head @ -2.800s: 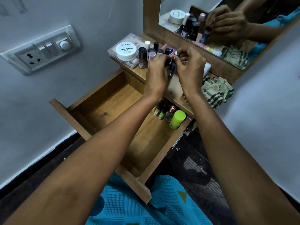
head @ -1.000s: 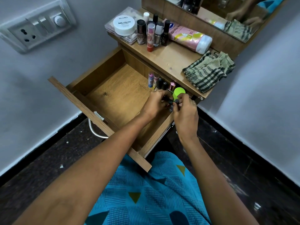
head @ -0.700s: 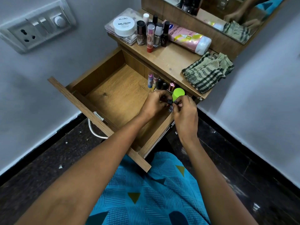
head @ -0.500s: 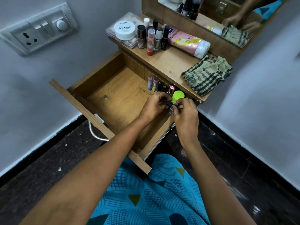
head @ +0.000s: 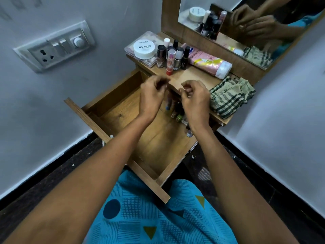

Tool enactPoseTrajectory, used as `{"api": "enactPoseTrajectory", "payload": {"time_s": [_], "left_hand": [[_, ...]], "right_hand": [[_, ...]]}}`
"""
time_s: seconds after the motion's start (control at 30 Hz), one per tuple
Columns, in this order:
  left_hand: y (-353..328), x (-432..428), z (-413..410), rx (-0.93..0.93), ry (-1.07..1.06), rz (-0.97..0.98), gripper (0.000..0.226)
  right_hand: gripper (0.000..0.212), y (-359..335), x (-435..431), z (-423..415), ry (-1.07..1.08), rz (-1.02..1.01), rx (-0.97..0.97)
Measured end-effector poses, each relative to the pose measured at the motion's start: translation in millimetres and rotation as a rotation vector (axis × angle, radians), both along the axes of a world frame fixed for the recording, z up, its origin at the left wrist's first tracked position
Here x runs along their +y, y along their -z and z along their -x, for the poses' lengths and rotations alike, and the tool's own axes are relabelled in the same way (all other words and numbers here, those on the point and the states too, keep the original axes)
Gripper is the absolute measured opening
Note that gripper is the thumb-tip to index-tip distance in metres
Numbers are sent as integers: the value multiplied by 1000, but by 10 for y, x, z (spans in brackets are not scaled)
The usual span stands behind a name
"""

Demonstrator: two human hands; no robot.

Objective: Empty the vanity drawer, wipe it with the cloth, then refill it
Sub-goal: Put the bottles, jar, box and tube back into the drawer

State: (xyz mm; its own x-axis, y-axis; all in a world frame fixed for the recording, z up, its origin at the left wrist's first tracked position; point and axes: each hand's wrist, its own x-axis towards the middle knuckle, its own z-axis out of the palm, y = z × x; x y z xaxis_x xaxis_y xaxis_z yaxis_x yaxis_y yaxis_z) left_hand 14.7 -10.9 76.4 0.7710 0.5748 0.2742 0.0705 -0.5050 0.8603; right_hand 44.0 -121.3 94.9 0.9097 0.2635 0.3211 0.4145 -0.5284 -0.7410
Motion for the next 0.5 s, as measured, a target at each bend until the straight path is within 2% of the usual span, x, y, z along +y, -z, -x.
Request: {"api": "enactPoseTrajectory", "payload": {"time_s": [0.2, 0.5], "left_hand": [[-274, 288, -333, -71, -102, -48, 31], [-265, 373, -629, -50, -97, -79, 36]], "right_hand": [[27, -256, 393, -387, -35, -32, -86], [25, -245, 560, -634, -101, 49, -96]]}}
